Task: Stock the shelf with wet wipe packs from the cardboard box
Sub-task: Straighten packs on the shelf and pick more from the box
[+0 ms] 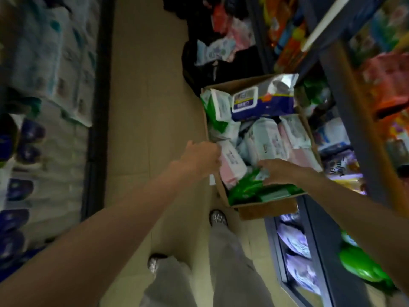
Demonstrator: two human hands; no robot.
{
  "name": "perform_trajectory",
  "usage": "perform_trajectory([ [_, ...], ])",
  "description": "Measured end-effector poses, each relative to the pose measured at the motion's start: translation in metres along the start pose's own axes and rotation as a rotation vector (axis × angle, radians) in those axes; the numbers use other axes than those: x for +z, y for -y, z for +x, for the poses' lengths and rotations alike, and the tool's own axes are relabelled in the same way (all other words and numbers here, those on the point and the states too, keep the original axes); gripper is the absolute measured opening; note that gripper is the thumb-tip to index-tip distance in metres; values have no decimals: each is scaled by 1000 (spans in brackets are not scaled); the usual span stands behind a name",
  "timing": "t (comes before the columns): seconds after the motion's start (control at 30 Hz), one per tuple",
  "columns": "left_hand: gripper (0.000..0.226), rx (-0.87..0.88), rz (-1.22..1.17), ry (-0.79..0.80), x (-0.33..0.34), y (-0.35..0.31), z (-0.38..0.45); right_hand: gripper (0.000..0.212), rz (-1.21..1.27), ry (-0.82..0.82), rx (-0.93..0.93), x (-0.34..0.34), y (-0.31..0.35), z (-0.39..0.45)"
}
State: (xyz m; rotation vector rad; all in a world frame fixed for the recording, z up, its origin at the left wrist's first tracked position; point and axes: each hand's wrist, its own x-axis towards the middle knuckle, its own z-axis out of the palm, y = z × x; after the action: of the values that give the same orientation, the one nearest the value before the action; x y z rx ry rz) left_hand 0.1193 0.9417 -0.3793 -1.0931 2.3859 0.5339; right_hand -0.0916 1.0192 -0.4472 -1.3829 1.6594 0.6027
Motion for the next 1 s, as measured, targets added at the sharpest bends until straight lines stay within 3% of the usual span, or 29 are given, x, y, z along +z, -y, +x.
perform_trajectory([
  [0.1, 38, 22, -48, 95, 21, -22, 27, 45, 19, -94, -125, 10, -12, 20],
  [0.17, 43, 9, -188, 166, 27, -29, 40, 4, -110, -108, -240, 11, -11, 25],
  [0.23, 52, -16, -373, 224, 27, -32, 49, 29, -227, -153, -369, -4, -8, 24],
  [0.33, 68, -26, -499, 276, 21, -31, 58, 36, -111, -280, -544, -53, -4, 11],
  [0.47, 41, -126, -746, 138, 6, -27, 63, 25, 174, -450, -586, -101, -12, -14],
  [0.57, 36, -107, -499, 16, -1, -23, 60, 14, 260, -427, -495, -88, -30, -12],
  [0.67, 38, -136, -257, 24, 4, -17, 54, 44, -101, -109, -331, -41, -45, 0],
  [0.73, 39, -153, -180, 41, 12, -12, 51, 60, -362, 76, -329, -5, -44, 8],
  [0.8, 38, -168, -189, 43, 18, -8, 47, 74, -534, 123, -328, 23, -40, 15],
  [0.83, 37, -176, -213, 33, 19, -7, 45, 75, -592, 100, -330, 32, -37, 17],
  [0.93, 34, -212, -311, 52, 21, -4, 41, 41, -692, -30, -346, 38, -32, 15],
  [1.0, 35, -248, -396, 78, 18, -2, 41, 31, -670, -98, -336, 28, -33, 12],
])
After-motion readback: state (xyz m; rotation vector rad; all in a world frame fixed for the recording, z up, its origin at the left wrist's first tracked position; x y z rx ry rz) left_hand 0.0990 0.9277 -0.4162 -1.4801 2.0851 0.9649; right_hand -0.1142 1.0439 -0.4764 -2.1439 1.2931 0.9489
